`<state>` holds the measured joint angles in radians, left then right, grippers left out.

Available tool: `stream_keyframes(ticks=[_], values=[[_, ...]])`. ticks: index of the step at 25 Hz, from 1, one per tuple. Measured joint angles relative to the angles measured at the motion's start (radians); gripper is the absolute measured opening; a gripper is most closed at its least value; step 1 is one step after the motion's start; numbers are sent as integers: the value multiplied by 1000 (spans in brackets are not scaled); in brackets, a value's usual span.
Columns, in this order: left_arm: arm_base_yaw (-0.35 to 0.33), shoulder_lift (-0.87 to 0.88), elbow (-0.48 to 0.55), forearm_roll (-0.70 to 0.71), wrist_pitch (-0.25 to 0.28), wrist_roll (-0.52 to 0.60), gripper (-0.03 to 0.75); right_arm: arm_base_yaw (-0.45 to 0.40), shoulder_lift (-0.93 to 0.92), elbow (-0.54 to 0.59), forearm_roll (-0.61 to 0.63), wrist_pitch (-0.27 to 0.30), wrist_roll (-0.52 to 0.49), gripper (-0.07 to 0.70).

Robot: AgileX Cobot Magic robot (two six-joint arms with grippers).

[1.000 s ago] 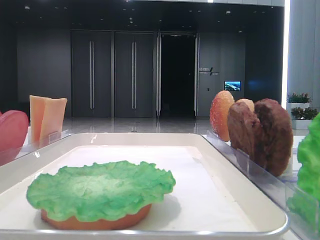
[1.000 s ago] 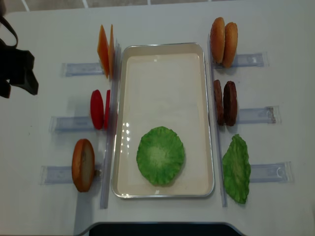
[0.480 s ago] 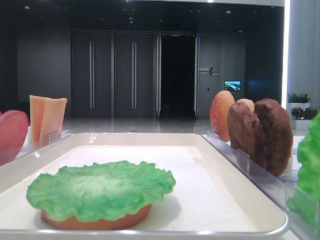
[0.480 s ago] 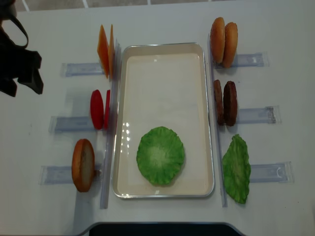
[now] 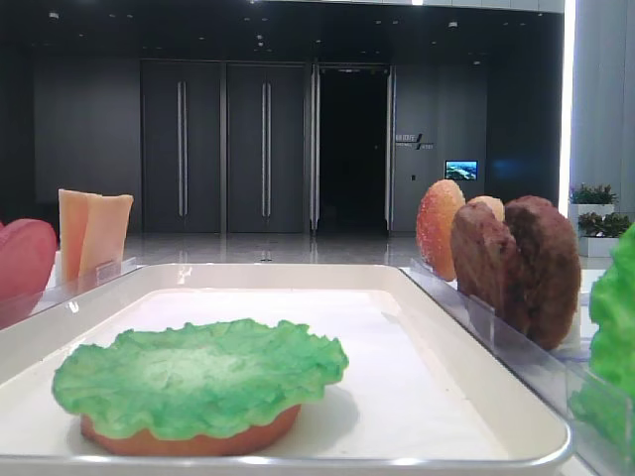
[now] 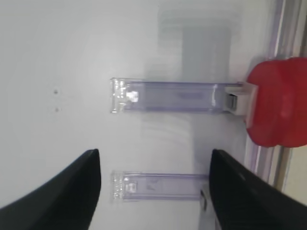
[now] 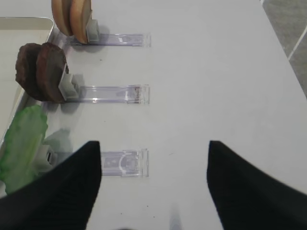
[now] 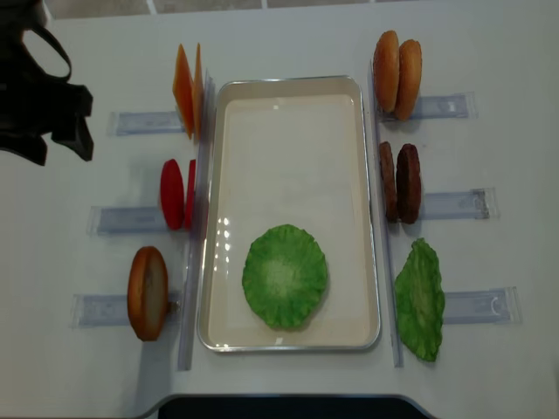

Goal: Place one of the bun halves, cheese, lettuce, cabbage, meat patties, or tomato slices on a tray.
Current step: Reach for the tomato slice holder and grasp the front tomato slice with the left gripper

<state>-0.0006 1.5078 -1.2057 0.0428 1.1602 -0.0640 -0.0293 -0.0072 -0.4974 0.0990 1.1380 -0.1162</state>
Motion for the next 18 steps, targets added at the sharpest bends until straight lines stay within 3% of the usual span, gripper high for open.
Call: stream_keyframes(ticks=[18], values=[[-366,74,0,2,-88,-289,536,0,0,0,0,0,0,478]])
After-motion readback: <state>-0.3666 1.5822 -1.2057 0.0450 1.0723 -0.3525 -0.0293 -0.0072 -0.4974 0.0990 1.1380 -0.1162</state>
